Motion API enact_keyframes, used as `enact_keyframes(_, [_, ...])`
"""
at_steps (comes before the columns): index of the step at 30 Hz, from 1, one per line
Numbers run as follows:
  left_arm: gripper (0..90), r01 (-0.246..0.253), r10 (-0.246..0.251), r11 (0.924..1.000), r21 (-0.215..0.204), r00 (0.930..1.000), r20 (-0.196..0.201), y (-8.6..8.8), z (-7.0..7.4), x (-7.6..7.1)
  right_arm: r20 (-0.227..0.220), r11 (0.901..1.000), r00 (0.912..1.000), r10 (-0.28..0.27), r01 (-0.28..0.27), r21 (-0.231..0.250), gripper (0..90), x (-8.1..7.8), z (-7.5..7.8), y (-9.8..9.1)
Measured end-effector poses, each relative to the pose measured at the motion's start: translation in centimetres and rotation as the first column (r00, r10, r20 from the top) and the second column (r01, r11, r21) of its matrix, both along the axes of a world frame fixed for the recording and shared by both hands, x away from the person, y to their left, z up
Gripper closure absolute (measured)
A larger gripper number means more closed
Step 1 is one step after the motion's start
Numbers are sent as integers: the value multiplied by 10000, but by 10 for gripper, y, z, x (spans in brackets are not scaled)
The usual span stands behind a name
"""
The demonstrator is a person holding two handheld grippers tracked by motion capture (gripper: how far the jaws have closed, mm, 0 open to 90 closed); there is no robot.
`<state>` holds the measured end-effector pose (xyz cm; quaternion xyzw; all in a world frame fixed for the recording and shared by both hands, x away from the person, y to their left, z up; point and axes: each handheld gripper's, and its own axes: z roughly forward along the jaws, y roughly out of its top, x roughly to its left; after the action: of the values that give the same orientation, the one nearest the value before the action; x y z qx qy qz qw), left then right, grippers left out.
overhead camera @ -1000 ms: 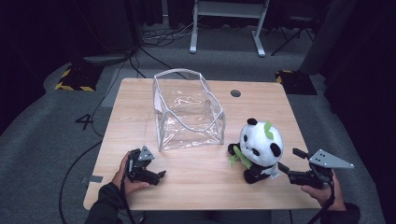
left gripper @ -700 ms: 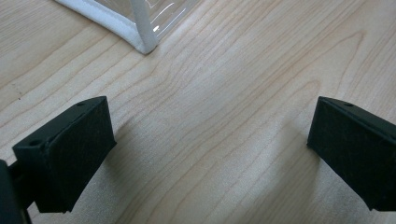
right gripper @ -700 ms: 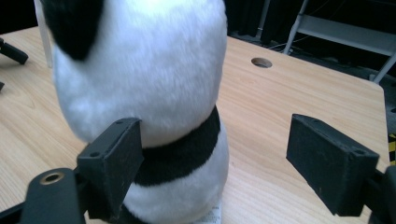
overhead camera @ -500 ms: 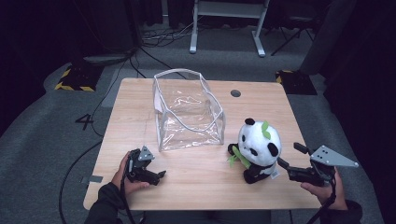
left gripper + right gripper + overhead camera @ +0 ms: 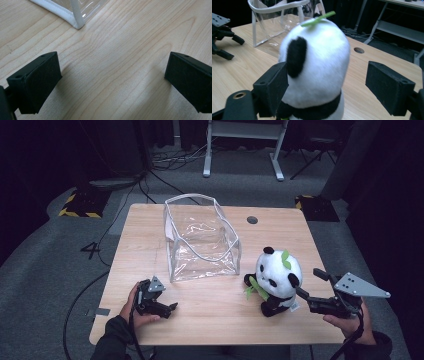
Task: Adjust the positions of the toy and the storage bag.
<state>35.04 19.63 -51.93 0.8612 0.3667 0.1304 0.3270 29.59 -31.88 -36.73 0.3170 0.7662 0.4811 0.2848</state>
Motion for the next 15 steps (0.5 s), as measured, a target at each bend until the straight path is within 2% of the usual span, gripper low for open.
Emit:
enact_keyframes(7, [6, -10, 10, 10000, -7, 10000, -1, 0, 0, 0, 230, 9998, 9997, 18, -14, -189, 176, 5, 13, 20])
enact_keyframes(9, [6, -10, 10, 10000, -9, 10000, 5, 0, 0, 0, 196, 10000, 9998, 21, -19, -98, 174, 8, 15, 25])
enact_keyframes(15, [6, -8, 8, 10000, -11, 10000, -5, 0, 0, 0, 147, 9994, 9999, -54, 60, -353, 173, 16, 16, 39])
